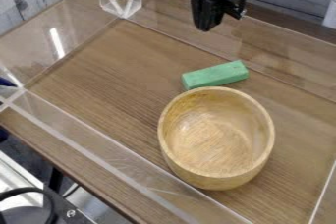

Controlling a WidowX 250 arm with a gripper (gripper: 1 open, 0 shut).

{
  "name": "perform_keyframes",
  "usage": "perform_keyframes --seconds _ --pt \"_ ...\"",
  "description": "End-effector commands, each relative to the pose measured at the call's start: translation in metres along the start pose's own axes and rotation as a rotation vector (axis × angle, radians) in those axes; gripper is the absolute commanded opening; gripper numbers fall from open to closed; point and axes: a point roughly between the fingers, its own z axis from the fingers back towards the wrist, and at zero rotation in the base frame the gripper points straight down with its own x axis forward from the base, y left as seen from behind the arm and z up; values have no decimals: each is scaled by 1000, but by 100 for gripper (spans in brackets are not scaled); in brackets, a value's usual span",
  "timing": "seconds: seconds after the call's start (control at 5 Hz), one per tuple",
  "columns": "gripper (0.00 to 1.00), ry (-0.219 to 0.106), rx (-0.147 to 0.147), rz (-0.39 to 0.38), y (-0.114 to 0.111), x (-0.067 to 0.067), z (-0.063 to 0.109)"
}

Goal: Remove the green block from inside the brown bowl and put it on the table

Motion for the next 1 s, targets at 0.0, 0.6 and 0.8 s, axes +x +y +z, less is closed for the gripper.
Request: perform_keyframes --seconds 0.0,0.6,0.8 --pt "100 -27 36 -45 4 6 2" --pt "100 23 5 -96 8 4 -6" --pt "100 -24 -15 -66 21 0 7"
